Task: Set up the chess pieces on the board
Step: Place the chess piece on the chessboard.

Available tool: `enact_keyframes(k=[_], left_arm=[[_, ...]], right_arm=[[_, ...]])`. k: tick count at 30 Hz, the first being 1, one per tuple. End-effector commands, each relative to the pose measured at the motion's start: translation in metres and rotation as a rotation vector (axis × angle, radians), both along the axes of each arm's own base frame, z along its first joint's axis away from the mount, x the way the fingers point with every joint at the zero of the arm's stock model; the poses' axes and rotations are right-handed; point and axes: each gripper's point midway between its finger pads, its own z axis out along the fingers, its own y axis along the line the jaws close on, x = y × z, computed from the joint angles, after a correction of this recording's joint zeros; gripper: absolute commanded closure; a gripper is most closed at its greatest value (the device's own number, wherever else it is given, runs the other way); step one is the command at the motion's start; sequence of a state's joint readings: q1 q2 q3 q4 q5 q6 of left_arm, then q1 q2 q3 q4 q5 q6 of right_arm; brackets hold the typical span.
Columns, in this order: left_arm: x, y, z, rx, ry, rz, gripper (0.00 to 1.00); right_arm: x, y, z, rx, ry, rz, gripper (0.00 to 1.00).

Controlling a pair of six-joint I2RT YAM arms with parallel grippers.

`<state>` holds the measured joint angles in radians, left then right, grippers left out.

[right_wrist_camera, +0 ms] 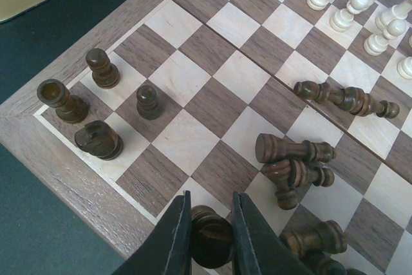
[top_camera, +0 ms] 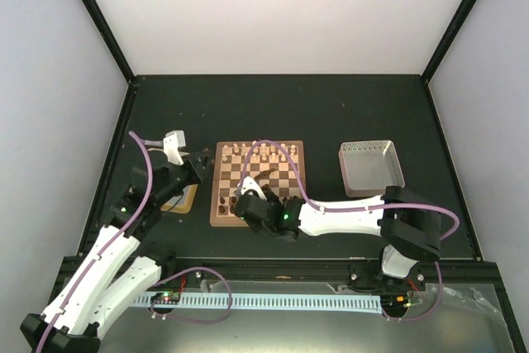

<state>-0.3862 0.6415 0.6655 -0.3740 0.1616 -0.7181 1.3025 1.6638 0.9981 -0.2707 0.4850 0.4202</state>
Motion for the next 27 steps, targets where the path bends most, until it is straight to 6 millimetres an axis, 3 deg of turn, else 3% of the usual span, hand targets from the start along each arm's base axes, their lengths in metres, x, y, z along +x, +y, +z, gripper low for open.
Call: enact_keyframes(k=[1, 9, 16, 18, 23, 27], left_arm=[[0.000, -0.001, 0.003, -0.021, -0.003, -0.004, 0.98], [0.000, -0.002, 0.003, -0.026, -0.005, -0.012, 0.98], [0.000, -0.003, 0.001, -0.027, 0.000, -0.014, 0.98], [0.000, -0.004, 0.001, -0.028, -0.001, -0.016, 0.98], [0.000, -0.009, 0.002, -0.039, -0.001, -0.049, 0.97], [-0.003, -0.021, 0.008, -0.076, -0.010, -0.114, 0.97]], right_arm=[[-0.001, 0.007, -0.004, 0.024, -0.013, 0.012, 0.95], [-0.002, 0.003, -0.018, 0.003, 0.005, -0.002, 0.93], [-0.004, 0.001, -0.016, 0.014, 0.019, -0.015, 0.81], [-0.003, 0.001, -0.007, 0.044, 0.019, -0.026, 0.73], [0.005, -0.002, 0.041, 0.194, 0.019, -0.078, 0.48], [0.014, -0.014, 0.086, 0.366, 0.037, -0.119, 0.43]])
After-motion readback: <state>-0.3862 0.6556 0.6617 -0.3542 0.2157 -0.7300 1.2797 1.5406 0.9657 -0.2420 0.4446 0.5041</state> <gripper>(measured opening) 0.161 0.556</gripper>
